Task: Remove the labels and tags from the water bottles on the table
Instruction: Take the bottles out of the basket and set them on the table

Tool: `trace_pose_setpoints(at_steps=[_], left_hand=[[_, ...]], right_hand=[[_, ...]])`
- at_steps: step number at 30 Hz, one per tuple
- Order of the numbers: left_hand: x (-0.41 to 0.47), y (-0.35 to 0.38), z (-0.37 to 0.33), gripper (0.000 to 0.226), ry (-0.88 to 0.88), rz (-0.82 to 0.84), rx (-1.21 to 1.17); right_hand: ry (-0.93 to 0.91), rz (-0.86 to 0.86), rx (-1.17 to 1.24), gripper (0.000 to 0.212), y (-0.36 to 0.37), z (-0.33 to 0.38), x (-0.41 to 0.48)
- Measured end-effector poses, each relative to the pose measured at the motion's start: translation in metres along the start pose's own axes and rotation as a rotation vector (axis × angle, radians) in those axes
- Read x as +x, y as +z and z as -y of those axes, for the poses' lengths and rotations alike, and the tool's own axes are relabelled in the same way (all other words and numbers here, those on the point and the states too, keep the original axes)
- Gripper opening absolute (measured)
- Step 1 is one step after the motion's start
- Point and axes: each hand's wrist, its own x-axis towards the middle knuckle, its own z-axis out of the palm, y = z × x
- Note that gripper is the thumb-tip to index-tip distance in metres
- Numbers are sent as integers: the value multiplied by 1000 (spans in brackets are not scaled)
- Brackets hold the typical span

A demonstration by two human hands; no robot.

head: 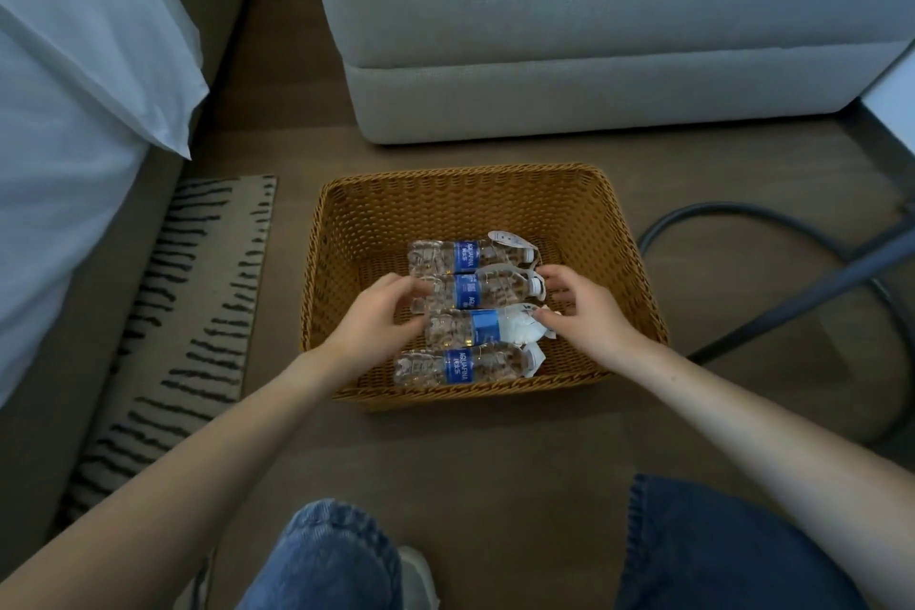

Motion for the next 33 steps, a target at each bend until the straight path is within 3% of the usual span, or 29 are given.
trace_pose_setpoints(at_steps=[14, 19, 24, 33], left_hand=[[16, 7, 23, 33, -44, 62, -19], [13, 5, 11, 35, -114, 89, -75], [-2, -42, -48, 30, -248, -6, -235], [-34, -213, -190, 22, -318, -118, -254]], right_hand=[[68, 6, -38, 47, 0, -16, 21], [87, -108, 2, 33, -2, -6, 13], [89, -238, 42, 30, -31, 52, -15], [48, -223, -63, 42, -130, 232, -86]])
